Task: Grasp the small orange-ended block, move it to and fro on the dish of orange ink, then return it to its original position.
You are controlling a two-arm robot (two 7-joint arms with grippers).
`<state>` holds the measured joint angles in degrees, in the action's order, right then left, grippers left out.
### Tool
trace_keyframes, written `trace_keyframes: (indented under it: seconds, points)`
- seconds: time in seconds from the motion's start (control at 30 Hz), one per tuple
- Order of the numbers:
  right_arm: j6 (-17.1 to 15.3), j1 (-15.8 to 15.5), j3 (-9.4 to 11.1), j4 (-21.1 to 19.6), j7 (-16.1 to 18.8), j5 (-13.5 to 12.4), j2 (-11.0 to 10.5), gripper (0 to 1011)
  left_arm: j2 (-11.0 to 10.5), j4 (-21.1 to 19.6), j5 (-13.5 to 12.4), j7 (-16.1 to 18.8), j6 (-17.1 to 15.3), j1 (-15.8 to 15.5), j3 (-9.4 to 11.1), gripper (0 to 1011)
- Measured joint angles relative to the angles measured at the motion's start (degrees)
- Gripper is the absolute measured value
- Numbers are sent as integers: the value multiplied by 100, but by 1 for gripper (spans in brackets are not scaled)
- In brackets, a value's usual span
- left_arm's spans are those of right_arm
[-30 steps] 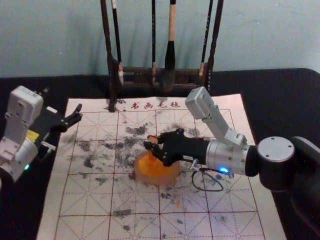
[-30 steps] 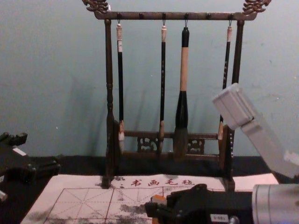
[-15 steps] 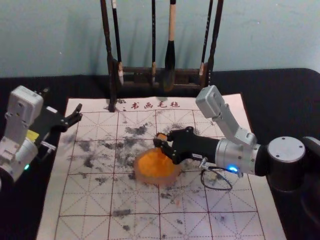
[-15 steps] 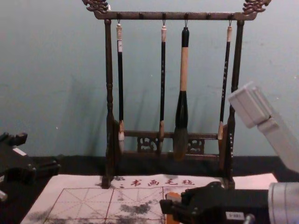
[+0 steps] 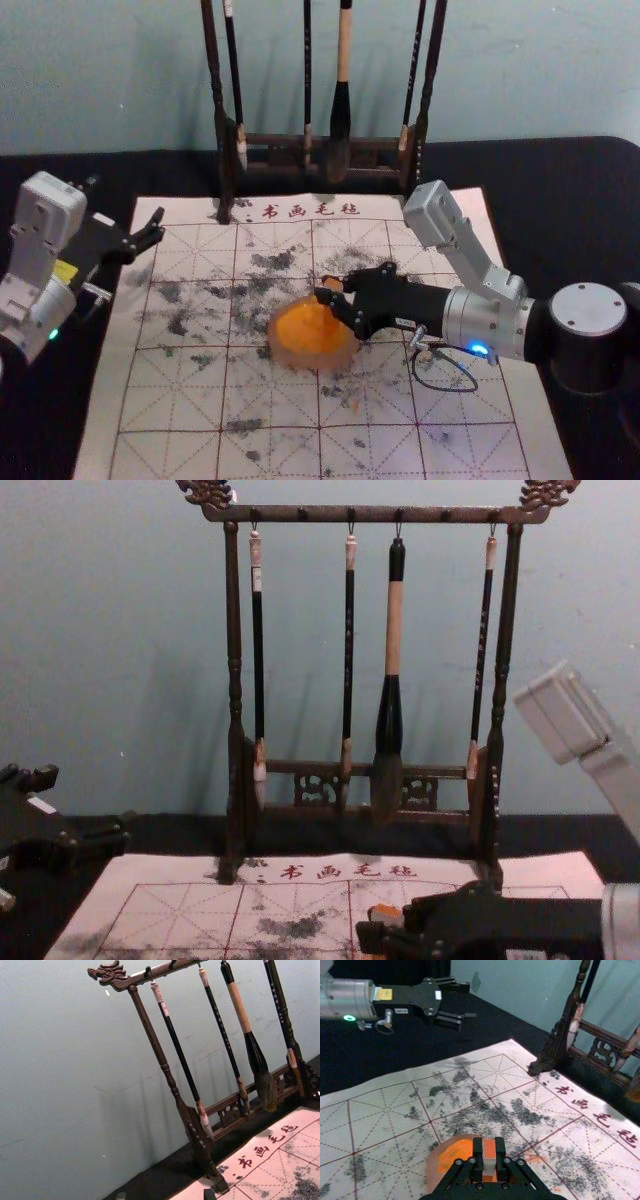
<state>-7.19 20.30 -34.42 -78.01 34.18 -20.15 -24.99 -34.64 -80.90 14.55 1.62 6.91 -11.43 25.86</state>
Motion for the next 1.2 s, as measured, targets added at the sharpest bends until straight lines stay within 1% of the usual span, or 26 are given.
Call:
trace_keyframes:
  seconds: [0.17,0.37,0.77,1.2]
  points:
    - [-16,-79,0,-116,40,-45,-49,127,0,0,0,0,0,0,0,1001]
    - [-30,-105,-35,-163,68,-77,-45,126,0,0,0,0,0,0,0,1002]
    - [-52,-23,-164,-90,102,-93,93,127,0,0,0,0,0,0,0,1001]
    - [-42,167,-244,175,75,-74,302,127,0,0,0,0,0,0,0,1001]
